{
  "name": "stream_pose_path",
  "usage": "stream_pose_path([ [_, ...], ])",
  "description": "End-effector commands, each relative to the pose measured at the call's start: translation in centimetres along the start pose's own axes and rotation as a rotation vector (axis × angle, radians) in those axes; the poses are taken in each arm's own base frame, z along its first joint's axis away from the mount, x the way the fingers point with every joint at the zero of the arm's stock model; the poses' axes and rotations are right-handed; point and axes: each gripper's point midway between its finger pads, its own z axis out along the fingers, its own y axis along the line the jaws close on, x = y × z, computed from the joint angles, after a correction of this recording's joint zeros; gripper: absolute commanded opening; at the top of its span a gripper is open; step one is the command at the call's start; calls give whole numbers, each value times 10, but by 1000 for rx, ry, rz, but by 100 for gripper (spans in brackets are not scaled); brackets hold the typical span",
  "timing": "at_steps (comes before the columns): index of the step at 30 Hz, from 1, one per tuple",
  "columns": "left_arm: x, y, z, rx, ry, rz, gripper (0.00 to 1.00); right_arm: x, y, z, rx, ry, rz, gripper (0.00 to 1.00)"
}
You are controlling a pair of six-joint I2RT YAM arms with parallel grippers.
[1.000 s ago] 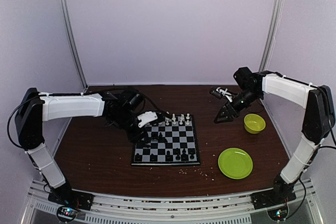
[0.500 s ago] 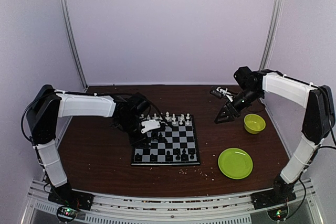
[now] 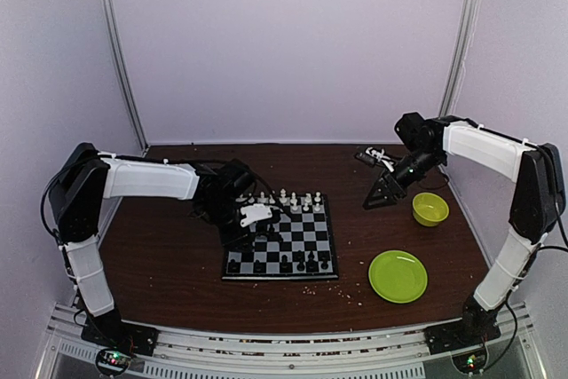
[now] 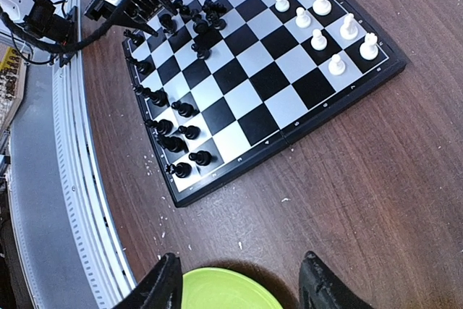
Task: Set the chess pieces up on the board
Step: Pick up the knight from the chessboard.
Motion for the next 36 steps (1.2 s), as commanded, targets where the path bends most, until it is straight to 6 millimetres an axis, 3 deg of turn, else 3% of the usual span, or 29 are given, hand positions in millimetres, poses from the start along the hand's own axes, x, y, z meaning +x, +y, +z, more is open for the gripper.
stream_pose_path([
  [1,-19,7,-11,-20,-78,25,38,-6,4,-1,-21,-7,-13,55],
  [8,4,12,11,-34,31,24,37,-5,5,0,-32,-1,-9,54],
  [13,15,14,12,-62,81,29,36,-5,5,1,-38,3,-7,54],
  [24,9,-7,17,-19,81,56,20,-4,5,2,-48,9,0,52],
  [28,0,-2,0,-63,44,38,16,-8,7,-4,-31,-4,-8,51],
  [31,-17,7,-29,-119,-37,13,15,-16,7,-13,6,-25,-5,51],
  [36,-57,5,-80,-139,-277,-31,15,-51,19,-40,77,-127,-43,50],
])
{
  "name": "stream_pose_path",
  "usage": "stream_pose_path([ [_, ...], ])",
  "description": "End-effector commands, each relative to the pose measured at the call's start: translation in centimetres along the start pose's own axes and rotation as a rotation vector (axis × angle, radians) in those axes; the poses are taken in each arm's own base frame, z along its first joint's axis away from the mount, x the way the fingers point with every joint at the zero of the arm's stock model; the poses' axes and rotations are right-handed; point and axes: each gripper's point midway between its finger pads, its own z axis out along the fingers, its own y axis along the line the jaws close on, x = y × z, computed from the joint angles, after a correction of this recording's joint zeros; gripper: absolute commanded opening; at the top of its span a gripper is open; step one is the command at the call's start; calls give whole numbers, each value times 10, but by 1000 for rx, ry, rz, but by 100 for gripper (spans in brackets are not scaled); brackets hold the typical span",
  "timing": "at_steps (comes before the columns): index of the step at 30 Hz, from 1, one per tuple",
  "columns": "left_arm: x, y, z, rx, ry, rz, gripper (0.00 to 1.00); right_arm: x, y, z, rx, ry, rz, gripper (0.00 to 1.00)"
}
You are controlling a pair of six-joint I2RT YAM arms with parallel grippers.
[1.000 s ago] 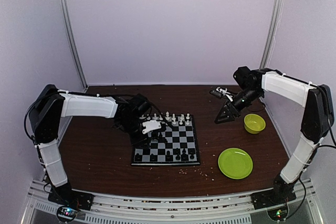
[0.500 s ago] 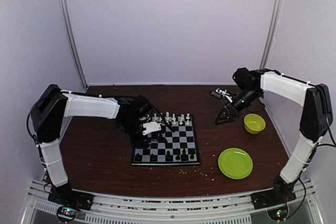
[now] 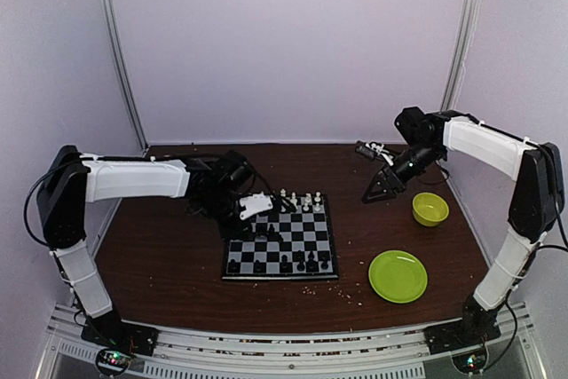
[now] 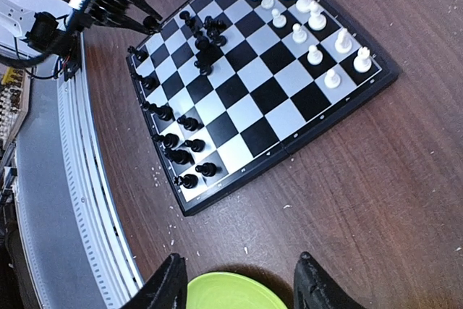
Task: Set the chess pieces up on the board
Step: Pick up the knight from the chessboard, then pass from the left arm to the right
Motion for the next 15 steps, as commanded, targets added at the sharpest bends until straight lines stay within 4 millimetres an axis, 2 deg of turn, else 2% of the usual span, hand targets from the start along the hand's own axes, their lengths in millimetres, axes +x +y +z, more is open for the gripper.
stream_pose_path([
  [1,-54,8,-61,-44,-291,-71,15,-48,22,-38,108,-129,-100,50],
  [4,-74,8,-81,-49,-453,-128,15,-65,39,-46,167,-159,-168,51],
  [7,-92,5,-104,-66,-632,-159,16,-80,54,-42,167,-183,-171,52],
  [11,-100,0,-117,-104,-774,-166,17,-100,78,-25,91,-203,-136,52],
  [15,-101,-1,-119,-193,-799,-167,17,-113,107,3,-58,-185,-83,51],
])
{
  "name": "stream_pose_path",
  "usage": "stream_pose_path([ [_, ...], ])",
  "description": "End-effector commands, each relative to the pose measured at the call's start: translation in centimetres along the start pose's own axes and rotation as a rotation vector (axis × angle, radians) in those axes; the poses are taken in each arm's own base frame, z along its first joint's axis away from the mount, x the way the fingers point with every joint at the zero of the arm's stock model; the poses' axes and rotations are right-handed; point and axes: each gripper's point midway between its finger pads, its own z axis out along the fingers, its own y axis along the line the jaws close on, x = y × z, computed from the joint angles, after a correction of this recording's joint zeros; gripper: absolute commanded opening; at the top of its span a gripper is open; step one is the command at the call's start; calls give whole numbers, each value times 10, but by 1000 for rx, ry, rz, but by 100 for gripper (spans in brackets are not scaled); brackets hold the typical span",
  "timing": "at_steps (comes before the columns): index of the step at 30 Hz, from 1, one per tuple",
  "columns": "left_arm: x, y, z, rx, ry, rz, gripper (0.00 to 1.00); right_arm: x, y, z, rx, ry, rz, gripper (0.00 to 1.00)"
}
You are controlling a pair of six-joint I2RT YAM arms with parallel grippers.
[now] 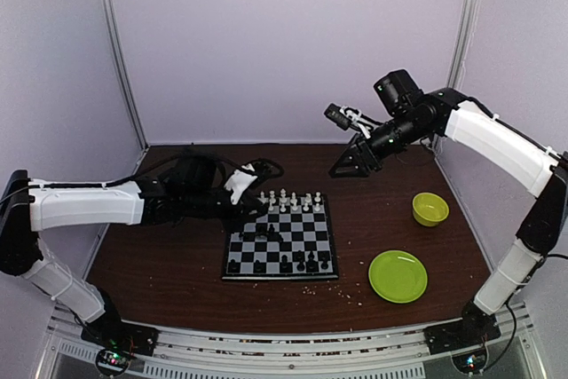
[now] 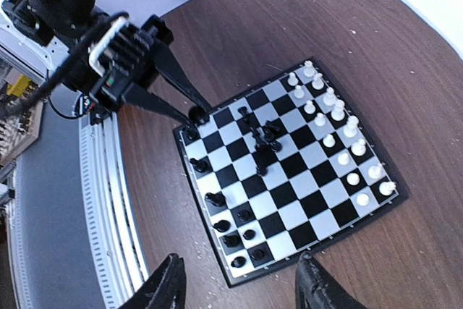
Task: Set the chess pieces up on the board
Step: Pass from the left arm to the right
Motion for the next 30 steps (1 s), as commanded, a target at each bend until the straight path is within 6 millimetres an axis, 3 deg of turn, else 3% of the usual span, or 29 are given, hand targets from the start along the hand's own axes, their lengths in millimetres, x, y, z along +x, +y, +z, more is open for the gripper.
stream_pose_path([
  [1,-45,1,-8,-91,-193,11,17,-18,21,32,-124,-12,114,51],
  [9,-52,-13,-3,-144,-193,42,17,-33,25,75,-212,9,245,52],
  [23,-55,-24,2,-151,-170,75,17,-20,42,107,-299,73,326,50],
  [30,-57,-25,3,-155,-171,77,17,-15,49,117,-343,89,354,43],
])
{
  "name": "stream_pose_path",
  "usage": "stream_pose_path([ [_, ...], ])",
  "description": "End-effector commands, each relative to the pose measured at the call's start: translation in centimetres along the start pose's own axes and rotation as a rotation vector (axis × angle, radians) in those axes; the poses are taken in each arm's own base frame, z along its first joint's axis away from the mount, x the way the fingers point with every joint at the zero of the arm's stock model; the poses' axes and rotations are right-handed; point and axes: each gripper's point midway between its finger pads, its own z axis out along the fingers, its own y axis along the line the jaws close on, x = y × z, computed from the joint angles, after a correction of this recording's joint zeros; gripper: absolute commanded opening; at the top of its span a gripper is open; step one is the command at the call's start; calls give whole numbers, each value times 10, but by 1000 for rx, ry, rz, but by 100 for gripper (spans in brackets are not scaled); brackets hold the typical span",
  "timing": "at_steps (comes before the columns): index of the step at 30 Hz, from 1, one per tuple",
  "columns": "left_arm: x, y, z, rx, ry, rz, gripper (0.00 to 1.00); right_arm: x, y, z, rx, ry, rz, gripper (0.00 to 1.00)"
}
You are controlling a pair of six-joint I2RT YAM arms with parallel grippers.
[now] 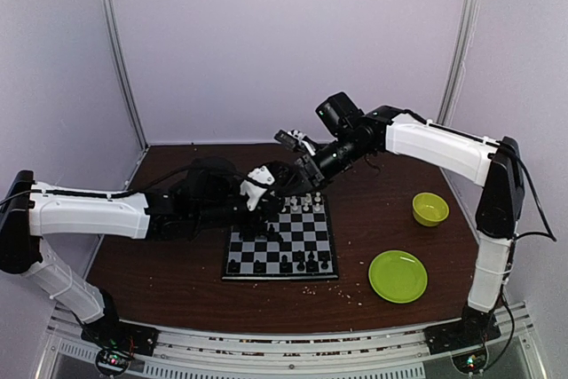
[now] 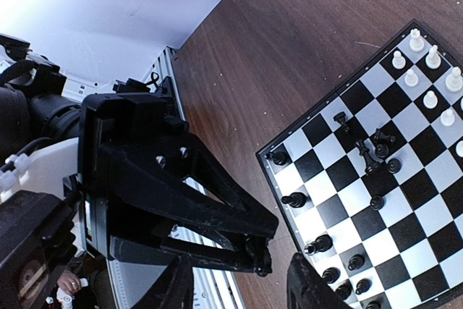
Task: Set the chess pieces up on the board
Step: Pass from the left arm to the right
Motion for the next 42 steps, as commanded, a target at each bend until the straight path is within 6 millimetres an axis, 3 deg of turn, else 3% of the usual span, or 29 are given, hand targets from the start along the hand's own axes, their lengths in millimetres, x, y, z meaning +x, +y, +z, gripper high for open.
stream_pose_path([
  [1,-22,3,0,-21,-57,5,17,2,1,11,-41,8,16,42],
  [12,-22,5,0,-37,-58,3,17,10,2,17,-66,24,35,36],
  [27,-17,5,3,-41,-42,4,22,8,4,18,-93,9,40,4],
  [33,-16,7,0,-53,-39,0,38,3,4,15,-67,-1,1,0],
  [38,-15,17,-21,-91,7,46,48,-4,-2,4,30,10,-99,0],
  [42,-20,33,-59,-126,41,78,50,-7,-9,-6,123,26,-178,0],
])
